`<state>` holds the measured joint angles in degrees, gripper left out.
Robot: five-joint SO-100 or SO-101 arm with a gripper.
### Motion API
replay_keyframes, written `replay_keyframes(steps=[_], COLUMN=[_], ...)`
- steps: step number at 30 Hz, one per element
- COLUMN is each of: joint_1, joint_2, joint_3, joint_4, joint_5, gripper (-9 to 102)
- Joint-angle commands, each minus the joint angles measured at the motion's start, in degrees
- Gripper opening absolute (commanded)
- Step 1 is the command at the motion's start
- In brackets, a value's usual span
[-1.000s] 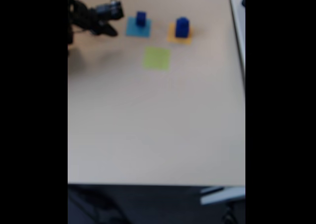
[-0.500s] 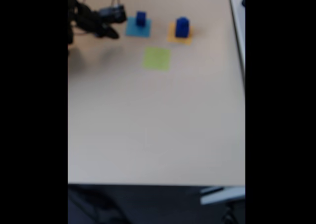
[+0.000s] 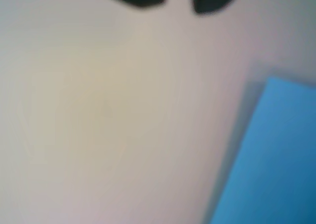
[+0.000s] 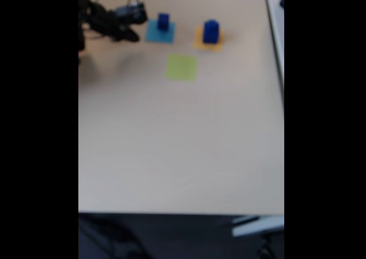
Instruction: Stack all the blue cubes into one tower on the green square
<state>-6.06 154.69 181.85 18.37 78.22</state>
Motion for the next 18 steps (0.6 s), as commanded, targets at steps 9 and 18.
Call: replay_keyframes(steps=[9,18], joint_1=[-2.7,-4.8], joint_2=[-11.7,-11.8], joint_3=[-0.1,-0.1], joint_4=[-12.5,-14.2], joint_5=[6.1,8.6], gripper=[0,0])
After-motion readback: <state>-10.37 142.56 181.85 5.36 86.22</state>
